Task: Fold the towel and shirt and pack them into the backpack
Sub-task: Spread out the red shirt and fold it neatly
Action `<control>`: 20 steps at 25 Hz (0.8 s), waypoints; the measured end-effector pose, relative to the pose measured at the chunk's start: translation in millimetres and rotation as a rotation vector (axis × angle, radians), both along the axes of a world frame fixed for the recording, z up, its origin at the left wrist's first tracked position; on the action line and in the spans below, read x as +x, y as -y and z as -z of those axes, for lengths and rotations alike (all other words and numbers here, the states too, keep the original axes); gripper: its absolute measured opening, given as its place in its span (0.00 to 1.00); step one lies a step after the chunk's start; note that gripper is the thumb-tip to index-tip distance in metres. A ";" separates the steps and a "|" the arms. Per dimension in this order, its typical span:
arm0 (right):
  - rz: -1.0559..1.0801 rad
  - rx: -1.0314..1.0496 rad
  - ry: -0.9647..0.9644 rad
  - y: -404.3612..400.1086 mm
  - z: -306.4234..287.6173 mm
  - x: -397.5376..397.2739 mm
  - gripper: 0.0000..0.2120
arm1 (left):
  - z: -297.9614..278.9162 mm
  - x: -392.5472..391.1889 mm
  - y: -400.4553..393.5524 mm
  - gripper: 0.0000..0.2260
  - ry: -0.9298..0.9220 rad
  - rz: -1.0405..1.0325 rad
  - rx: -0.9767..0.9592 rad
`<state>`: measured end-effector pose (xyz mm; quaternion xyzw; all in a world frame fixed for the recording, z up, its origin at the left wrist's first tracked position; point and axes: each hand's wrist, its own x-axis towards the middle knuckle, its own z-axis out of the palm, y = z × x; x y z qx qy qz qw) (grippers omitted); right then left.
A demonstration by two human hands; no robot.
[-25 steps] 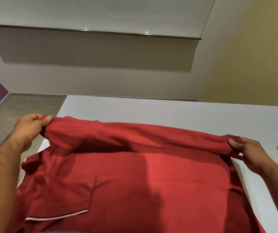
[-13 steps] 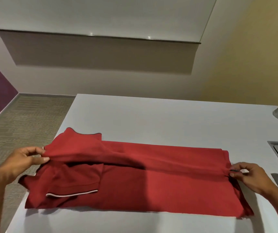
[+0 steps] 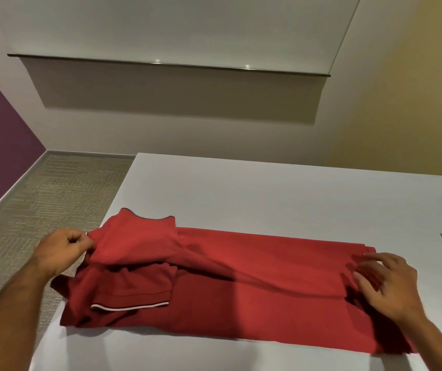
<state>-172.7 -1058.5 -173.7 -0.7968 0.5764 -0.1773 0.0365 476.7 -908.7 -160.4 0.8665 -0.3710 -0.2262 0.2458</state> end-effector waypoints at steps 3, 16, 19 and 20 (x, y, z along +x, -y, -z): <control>0.001 0.100 0.261 2.5 -2.5 72.6 0.04 | -8.6 -9.8 17.7 0.16 -0.062 -0.075 -0.011; -0.342 0.637 0.388 -24.1 38.0 224.1 0.10 | 5.6 -14.9 26.0 0.11 -0.309 -0.181 0.158; -0.361 0.670 0.372 -26.3 35.1 233.8 0.07 | -0.6 -17.7 18.7 0.06 -0.361 -0.168 0.065; -0.374 0.663 0.369 -27.2 35.7 233.4 0.11 | -4.5 -17.9 17.3 0.06 -0.380 -0.166 0.038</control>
